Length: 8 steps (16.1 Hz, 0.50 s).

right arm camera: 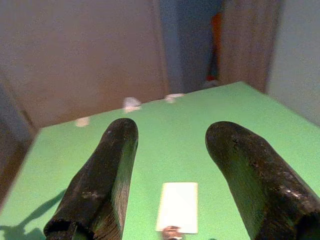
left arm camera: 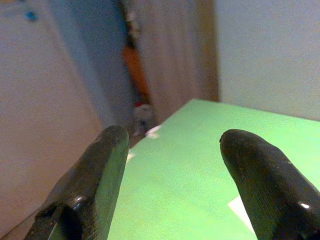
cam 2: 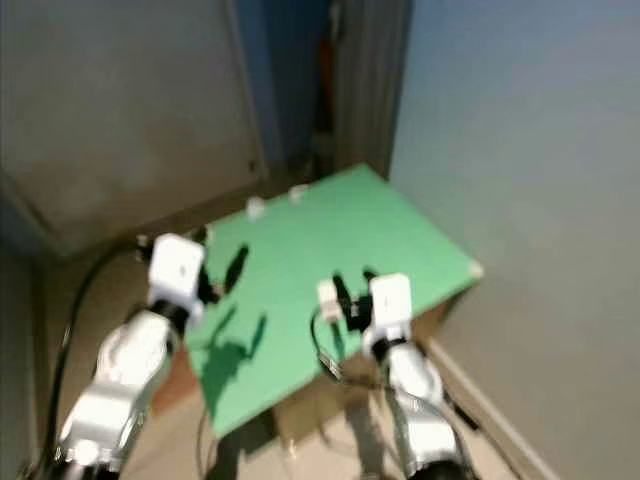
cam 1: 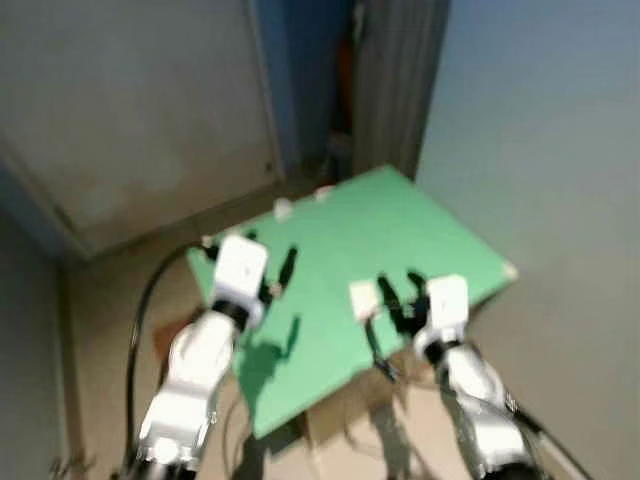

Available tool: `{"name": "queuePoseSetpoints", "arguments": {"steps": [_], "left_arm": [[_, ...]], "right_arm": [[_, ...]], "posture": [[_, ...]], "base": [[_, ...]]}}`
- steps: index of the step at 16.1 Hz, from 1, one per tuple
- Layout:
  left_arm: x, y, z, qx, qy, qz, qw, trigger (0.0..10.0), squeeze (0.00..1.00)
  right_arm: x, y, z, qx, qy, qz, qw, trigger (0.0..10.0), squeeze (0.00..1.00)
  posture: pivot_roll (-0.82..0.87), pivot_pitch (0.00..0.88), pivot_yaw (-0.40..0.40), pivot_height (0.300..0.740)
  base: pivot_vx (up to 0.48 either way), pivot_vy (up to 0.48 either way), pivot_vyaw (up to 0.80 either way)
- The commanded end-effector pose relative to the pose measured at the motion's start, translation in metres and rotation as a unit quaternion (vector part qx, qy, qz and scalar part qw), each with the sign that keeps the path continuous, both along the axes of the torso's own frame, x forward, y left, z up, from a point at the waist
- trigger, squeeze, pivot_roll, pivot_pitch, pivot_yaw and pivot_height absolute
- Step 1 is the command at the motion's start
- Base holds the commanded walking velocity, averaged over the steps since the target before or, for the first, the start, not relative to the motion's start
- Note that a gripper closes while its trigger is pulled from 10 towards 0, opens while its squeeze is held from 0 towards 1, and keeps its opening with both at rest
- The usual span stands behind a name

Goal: Hang keys on a hook

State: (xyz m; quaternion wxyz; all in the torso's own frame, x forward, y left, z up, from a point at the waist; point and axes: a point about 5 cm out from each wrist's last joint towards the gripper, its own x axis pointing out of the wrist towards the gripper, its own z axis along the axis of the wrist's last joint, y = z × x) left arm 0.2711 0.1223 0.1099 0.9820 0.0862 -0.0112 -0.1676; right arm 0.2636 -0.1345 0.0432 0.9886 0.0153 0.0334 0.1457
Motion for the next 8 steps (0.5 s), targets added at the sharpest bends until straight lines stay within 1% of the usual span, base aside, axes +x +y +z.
{"name": "queuePoseSetpoints", "arguments": {"steps": [1, 4, 7, 8], "left_arm": [[0.0014, -0.0044, 0.0053, 0.009, -0.005, -0.009, 1.0, 10.0, 0.0], [0.0023, -0.0085, 0.0048, 0.007, 0.006, -0.021, 1.0, 10.0, 0.0], [0.0001, -0.0096, 0.0047, 0.012, 0.005, -0.023, 1.0, 10.0, 0.0], [-0.0009, -0.0095, 0.0018, 0.032, 0.011, -0.016, 0.999, 10.0, 0.0]], "right_arm": [[0.0003, -0.0009, 0.0011, 0.003, 0.002, -0.002, 1.0, 10.0, 0.0], [-0.0014, 0.0017, -0.0006, 0.003, 0.005, 0.002, 1.0, 10.0, 0.0], [-0.0016, 0.004, -0.0014, 0.005, 0.01, 0.005, 1.0, 10.0, 0.0], [-0.0019, 0.006, -0.0038, 0.001, 0.021, 0.014, 1.0, 10.0, 0.0]], "posture": [[-0.1, 0.072, 0.086, 0.736], [-0.1, 0.074, 0.093, 0.736], [-0.1, 0.075, 0.097, 0.736], [-0.09, 0.078, 0.098, 0.736]], "base": [[0.48, 0.0, 0.0], [0.48, 0.0, 0.0], [0.48, 0.0, 0.0], [0.0, 0.0, 0.0]]}}
